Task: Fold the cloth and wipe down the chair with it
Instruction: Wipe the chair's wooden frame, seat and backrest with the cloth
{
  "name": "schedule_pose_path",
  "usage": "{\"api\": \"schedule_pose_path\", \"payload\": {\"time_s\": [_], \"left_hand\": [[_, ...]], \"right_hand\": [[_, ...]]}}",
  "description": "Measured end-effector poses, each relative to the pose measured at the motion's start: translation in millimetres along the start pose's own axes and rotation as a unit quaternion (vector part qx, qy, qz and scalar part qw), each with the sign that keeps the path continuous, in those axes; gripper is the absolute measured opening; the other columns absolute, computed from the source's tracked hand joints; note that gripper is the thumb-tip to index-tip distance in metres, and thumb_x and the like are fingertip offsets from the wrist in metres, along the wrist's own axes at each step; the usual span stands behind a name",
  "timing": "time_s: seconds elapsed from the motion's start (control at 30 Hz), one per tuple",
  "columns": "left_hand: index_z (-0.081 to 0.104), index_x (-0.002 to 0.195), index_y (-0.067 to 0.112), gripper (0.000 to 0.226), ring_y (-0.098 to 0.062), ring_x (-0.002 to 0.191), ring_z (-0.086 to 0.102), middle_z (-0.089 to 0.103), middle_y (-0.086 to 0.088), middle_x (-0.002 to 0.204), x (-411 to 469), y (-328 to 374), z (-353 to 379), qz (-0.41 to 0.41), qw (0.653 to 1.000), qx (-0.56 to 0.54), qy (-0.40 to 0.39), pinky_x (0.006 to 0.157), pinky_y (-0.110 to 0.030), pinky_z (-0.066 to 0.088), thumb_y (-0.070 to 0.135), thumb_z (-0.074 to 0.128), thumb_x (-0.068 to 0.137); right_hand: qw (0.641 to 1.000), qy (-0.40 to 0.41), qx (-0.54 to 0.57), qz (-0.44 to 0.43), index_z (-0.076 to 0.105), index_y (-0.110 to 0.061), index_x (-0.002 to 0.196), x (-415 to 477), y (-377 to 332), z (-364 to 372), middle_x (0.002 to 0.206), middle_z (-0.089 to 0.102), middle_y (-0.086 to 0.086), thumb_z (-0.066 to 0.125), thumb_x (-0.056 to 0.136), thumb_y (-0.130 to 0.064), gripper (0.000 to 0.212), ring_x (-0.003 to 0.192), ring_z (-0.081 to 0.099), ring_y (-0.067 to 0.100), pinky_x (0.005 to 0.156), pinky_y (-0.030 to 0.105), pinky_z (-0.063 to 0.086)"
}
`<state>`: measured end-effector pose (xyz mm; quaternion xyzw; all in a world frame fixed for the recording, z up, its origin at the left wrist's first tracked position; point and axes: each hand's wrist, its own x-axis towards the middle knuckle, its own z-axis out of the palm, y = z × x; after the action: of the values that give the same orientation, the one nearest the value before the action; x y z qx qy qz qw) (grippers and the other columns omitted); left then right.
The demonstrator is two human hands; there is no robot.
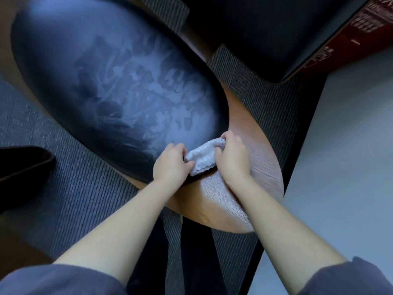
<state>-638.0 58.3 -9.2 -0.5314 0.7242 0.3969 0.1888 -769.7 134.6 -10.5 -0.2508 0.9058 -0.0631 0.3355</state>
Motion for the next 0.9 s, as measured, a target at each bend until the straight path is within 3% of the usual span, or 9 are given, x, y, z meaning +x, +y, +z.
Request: {"api": "schedule_pose_path", "payload": {"time_s": [0.1,0.2,0.33,0.5,0.63,0.73,0.9], "left_hand": [[0.053,0.091,0.020,0.027,-0.022,0.085,0.055,0.054,0.004,0.087,-2,-5,-9,0.020,1.000,0.012,-0.021,0.073,-0.037,0.043,0.037,0.071,0.080],[0.056,0.097,0.021,0.023,-0.022,0.090,0.057,0.056,0.007,0.086,3,-13,-19,0.006,1.000,-0.011,-0.016,0.083,-0.040,0.046,0.041,0.061,0.086],[0.054,0.119,0.015,0.032,-0.031,0.116,0.046,0.051,-0.007,0.122,26,-25,-30,0.048,0.992,0.100,0.056,0.094,-0.044,0.037,0.032,0.056,0.091],[0.036,0.144,0.016,0.059,-0.030,0.148,0.013,0.020,-0.011,0.159,65,-24,-39,0.138,0.976,0.168,0.035,0.116,-0.048,0.018,0.032,0.055,0.091],[0.014,0.155,0.018,0.074,-0.031,0.151,-0.006,-0.004,-0.013,0.164,98,-21,-44,0.172,0.955,0.241,-0.001,0.120,-0.054,0.004,0.042,0.048,0.093],[0.005,0.157,0.019,0.080,-0.031,0.151,-0.011,-0.011,-0.014,0.164,118,-21,-45,0.189,0.945,0.266,-0.009,0.120,-0.057,0.001,0.051,0.043,0.094],[-0.008,0.157,0.021,0.088,-0.032,0.149,-0.020,-0.022,-0.016,0.161,132,-25,-40,0.191,0.936,0.294,-0.030,0.117,-0.062,-0.007,0.069,0.026,0.092]], "right_hand": [[0.995,0.010,0.101,0.010,0.036,-0.026,0.129,-31,-6,3,0.118,0.058,0.006,0.058,0.088,-0.020,0.047,0.099,0.058,0.031,0.081,0.041,0.048],[0.989,0.006,0.138,0.054,0.038,-0.023,0.123,-43,-20,15,0.119,0.057,0.008,0.060,0.088,-0.032,0.043,0.102,0.056,0.033,0.079,0.038,0.043],[0.979,0.016,0.136,0.152,0.041,-0.018,0.115,-30,-41,30,0.122,0.052,0.007,0.057,0.089,-0.048,0.042,0.104,0.055,0.031,0.073,0.034,0.037],[0.971,0.075,0.102,0.201,0.044,-0.011,0.112,-11,-39,39,0.115,0.057,0.011,0.045,0.096,-0.022,0.019,0.098,0.058,0.032,0.073,0.038,0.043],[0.963,0.146,0.146,0.173,0.046,-0.012,0.117,19,-26,26,0.115,0.057,0.010,0.047,0.094,-0.020,0.024,0.100,0.055,0.030,0.078,0.039,0.045],[0.982,0.140,0.032,0.120,0.055,-0.015,0.123,38,-16,23,0.120,0.051,0.008,0.049,0.094,-0.021,0.031,0.109,0.049,0.029,0.087,0.040,0.043],[0.981,0.145,0.102,0.084,0.068,-0.009,0.112,29,-4,32,0.118,0.057,0.010,0.052,0.088,-0.002,0.029,0.107,0.054,0.026,0.082,0.017,0.030]]}}
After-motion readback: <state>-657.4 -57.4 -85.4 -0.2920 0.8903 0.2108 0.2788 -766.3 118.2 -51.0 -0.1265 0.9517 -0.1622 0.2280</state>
